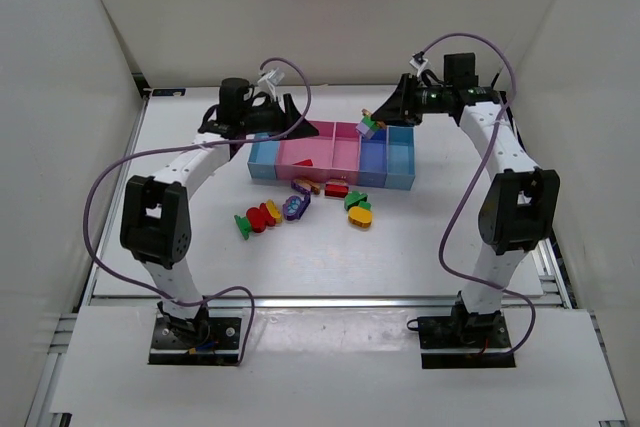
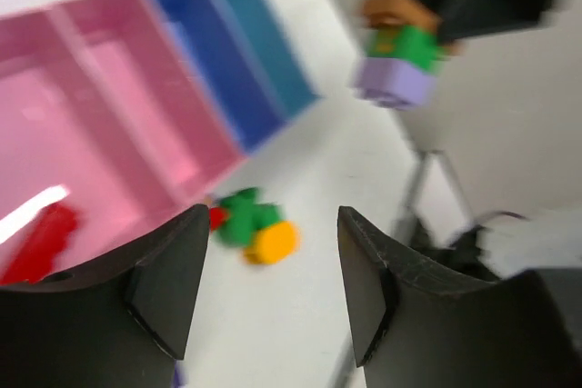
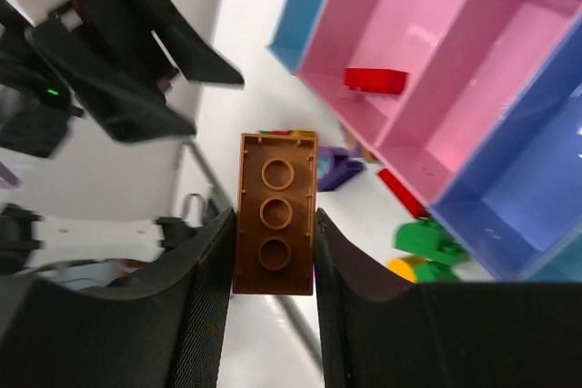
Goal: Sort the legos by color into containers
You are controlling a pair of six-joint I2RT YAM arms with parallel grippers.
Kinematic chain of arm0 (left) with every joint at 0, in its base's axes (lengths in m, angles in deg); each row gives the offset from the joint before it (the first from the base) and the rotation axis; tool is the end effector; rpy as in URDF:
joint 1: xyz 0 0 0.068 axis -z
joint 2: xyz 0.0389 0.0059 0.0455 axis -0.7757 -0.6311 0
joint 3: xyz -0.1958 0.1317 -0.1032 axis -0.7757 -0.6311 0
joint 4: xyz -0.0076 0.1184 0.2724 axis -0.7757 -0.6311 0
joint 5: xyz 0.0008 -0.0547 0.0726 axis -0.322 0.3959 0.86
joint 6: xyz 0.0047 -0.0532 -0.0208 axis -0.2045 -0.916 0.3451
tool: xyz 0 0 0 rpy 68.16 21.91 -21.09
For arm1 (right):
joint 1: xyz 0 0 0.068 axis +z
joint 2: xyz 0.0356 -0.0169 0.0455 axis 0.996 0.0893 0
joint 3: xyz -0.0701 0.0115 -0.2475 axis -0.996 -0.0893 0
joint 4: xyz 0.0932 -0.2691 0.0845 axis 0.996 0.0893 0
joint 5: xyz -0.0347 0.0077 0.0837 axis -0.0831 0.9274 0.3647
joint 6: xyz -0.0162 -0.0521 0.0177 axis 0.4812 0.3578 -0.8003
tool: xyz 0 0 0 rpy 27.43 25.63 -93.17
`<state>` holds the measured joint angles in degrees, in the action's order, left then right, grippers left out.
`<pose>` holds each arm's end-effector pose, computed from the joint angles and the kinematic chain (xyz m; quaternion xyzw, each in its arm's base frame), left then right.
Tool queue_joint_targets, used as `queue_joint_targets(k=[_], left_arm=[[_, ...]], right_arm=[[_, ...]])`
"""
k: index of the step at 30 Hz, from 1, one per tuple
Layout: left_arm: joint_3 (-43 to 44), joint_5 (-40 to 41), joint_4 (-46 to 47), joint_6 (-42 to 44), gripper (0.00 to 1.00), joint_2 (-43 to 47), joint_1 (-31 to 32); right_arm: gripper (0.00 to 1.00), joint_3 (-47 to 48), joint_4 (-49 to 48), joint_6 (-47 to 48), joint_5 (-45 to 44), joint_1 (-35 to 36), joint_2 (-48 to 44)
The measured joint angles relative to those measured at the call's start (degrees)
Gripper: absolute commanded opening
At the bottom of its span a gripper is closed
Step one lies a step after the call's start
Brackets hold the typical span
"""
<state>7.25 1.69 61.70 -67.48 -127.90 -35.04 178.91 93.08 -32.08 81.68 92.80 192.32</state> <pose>0.4259 -0.1509 0.2509 0.1390 0.8037 -0.4763 0.3286 0.4485 0.0943 0.3085 -0.0782 0.8291 0.4790 0.2777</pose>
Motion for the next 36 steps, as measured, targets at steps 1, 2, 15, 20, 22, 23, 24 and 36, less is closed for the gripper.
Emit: queue_joint_targets(k=[1, 2, 15, 20, 22, 23, 24, 36], left_arm=[[-0.9, -2.0, 2.7, -2.2, 0.68, 0.5, 0.0], [-1.8, -4.3, 5.2, -4.8, 0.68, 0.9, 0.2], [0.5, -16.9, 19.6, -20.8, 0.71, -0.5, 3.4], [1.4, -17.6, 20.8, -21.9, 0.78, -1.1, 3.5], [1.5, -17.7, 20.8, -22.2, 0.81, -1.4, 3.6], [1.6, -17.7, 20.8, -22.3, 0.82, -1.7, 3.6], [1.7, -17.8, 20.8, -22.4, 0.83, -1.9, 3.7], [4.0, -18.1, 21.8, -22.7, 0.81, -4.8, 3.9]], right_arm=[[0.0, -0.3, -1.2, -1.5, 0.9, -0.1, 0.2], [0.0, -0.7, -2.3, -3.3, 2.1, -0.2, 0.6], [0.0, -1.4, -10.6, -12.3, 8.7, 2.9, 2.0], [0.0, -1.4, -12.0, -13.6, 10.0, 3.2, 2.0], [0.0, -1.4, -12.2, -13.9, 10.2, 3.2, 2.0], [0.0, -1.4, -12.3, -14.0, 10.4, 3.2, 2.0], [0.0, -1.4, -12.6, -14.1, 10.6, 3.2, 2.0], [0.0, -1.4, -15.6, -16.3, 12.8, 4.9, 2.0]])
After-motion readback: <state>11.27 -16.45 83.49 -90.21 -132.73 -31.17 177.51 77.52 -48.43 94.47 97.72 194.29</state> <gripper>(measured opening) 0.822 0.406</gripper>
